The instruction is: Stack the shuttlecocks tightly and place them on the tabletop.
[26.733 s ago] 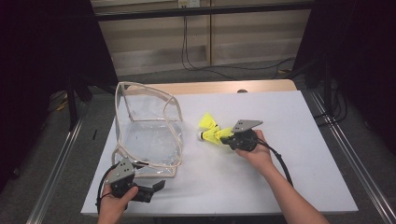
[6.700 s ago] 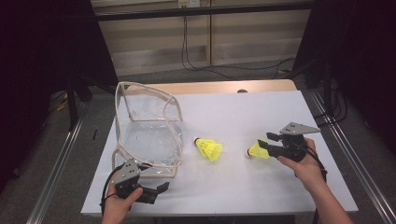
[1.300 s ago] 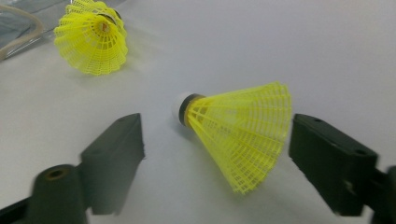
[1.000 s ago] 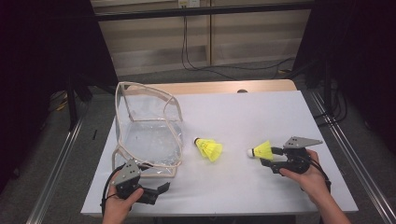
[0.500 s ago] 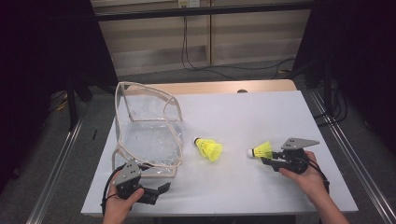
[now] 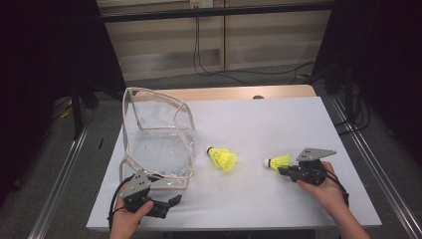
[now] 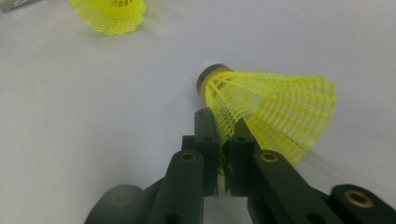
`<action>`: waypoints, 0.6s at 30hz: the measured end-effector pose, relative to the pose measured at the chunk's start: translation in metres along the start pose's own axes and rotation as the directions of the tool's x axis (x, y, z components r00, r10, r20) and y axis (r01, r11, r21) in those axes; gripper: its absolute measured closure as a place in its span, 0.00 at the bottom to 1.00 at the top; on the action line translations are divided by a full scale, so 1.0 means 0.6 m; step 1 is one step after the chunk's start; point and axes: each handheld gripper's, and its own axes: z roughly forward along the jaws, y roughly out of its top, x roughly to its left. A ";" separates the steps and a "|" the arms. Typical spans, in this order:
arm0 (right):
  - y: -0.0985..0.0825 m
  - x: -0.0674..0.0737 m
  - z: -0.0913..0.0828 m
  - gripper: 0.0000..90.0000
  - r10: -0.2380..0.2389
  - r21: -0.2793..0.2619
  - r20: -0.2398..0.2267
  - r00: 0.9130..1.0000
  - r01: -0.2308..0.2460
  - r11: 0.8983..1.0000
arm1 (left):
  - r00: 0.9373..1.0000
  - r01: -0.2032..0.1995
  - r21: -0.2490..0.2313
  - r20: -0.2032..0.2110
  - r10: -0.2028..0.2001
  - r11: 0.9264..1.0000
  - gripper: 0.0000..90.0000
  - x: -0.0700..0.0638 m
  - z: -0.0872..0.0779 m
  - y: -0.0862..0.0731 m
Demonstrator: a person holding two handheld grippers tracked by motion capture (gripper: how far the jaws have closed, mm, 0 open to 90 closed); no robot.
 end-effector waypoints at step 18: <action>0.012 0.016 -0.006 1.00 0.012 -0.069 -0.031 0.999 -0.014 0.998 | 1.000 0.002 -0.003 -0.001 -0.002 1.000 0.04 0.000 -0.001 0.001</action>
